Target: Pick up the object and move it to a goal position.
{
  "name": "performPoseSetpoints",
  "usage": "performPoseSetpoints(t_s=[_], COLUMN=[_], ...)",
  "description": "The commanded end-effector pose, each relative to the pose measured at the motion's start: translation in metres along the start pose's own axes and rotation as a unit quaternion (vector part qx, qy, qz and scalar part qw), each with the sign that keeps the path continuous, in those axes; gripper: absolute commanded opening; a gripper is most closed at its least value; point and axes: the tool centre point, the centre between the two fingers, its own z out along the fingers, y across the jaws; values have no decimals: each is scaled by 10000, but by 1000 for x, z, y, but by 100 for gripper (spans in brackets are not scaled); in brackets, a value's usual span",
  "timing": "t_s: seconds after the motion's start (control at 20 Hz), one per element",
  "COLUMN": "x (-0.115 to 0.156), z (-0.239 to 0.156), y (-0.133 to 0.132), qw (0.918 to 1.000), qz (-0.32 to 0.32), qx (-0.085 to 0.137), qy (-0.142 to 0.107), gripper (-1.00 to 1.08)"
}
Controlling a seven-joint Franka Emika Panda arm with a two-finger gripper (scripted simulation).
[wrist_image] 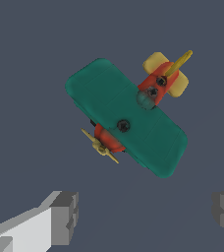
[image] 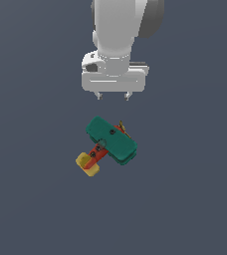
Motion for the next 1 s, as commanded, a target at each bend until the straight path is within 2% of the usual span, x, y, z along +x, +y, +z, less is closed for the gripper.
performPoseSetpoints(t_s=[0.0,0.45,0.95], x=[0,1,0], z=[0,-11,-50], y=[0,-7,-29], qw=[10000,9998,9968], qz=[0,-56,-250], qx=[0,46,151], qy=[0,167,739], gripper=[28,28,28])
